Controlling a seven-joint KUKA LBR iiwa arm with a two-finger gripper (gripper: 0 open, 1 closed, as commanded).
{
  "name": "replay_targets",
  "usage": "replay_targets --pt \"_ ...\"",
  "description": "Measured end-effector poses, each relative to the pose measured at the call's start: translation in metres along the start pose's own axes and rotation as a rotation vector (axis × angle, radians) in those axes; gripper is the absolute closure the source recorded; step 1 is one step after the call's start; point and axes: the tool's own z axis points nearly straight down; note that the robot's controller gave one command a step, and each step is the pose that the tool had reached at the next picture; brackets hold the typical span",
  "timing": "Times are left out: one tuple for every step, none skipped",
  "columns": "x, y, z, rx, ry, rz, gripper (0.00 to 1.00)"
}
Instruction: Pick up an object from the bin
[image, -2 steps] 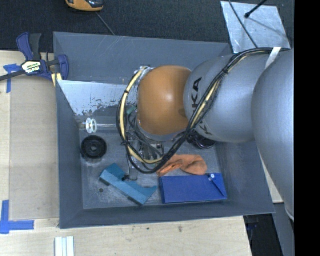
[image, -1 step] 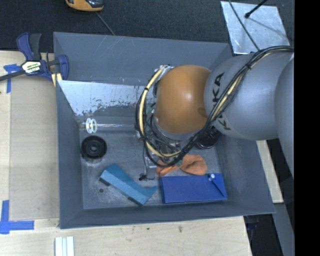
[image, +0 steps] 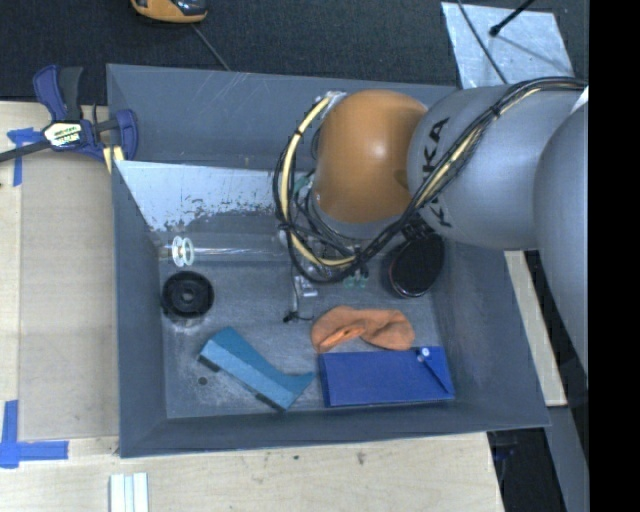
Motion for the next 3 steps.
replay_targets --pt "0.005 -0.037 -0.036 -0.002 0.007 -0.032 0.0" --pt "0.031 -0.052 -0.045 0.0 -0.01 -0.043 0.0" --pt "0.025 -0.073 0.015 -0.001 -0.005 -0.08 0.0"
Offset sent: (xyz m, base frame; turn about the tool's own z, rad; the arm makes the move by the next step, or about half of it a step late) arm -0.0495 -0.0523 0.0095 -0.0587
